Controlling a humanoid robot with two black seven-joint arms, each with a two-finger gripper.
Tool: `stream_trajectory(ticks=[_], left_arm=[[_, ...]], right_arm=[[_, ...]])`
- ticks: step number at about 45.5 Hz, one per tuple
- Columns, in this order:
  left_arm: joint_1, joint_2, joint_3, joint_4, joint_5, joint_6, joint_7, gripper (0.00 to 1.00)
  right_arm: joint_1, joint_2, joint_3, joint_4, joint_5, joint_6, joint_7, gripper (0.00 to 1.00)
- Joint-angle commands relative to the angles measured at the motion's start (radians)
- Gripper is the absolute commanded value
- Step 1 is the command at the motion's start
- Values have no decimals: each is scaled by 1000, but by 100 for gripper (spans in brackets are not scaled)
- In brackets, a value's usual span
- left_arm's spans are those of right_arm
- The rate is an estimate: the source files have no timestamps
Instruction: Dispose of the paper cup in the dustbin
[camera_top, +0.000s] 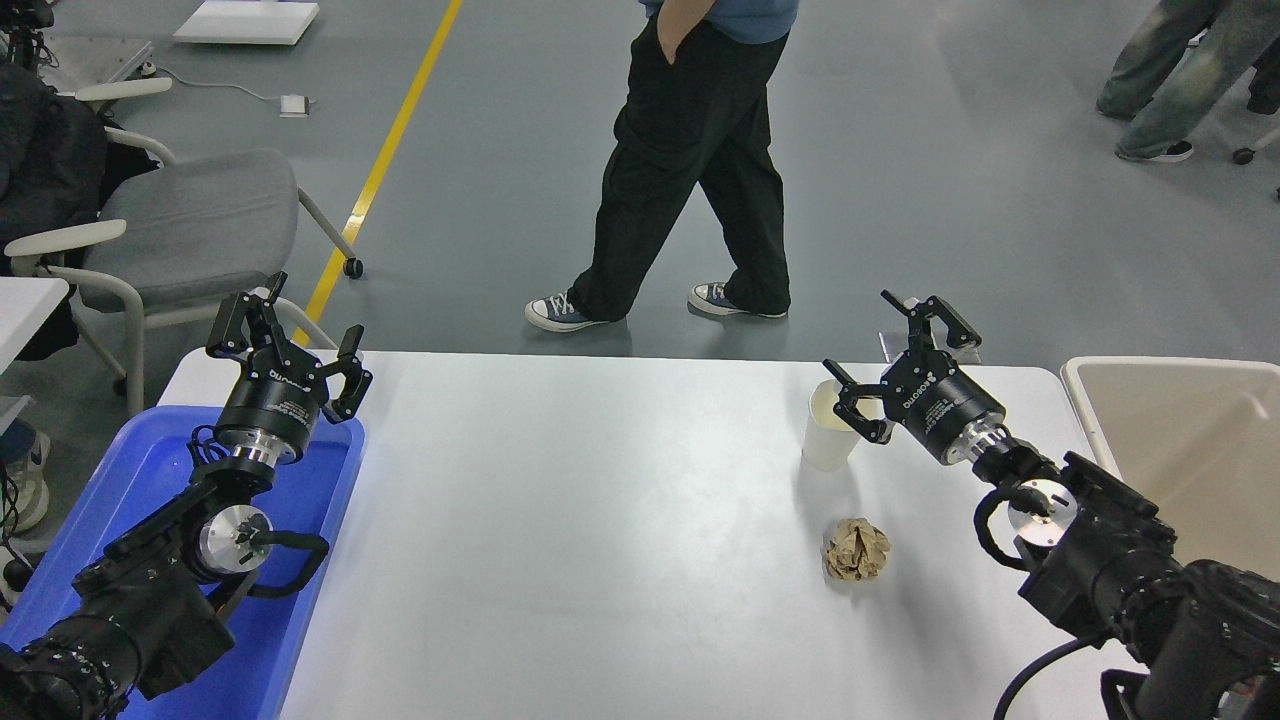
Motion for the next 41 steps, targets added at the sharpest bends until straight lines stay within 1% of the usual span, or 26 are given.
stream_trajectory(ticks=[1,19,28,37,41], left_arm=[[0,0,0,0,0,0,0,100],[0,0,0,0,0,0,0,100],[0,0,0,0,0,0,0,100],[0,0,0,0,0,0,0,100],[0,3,0,0,0,0,0,100]], right_arm=[[1,-2,1,0,0,0,0,100],[7,-19,-34,5,-2,0,-2,100],[8,-65,-91,12,-2,0,-2,100],[60,-137,-177,14,-2,0,-2,100],[108,-164,-215,12,-3,0,-2,100]])
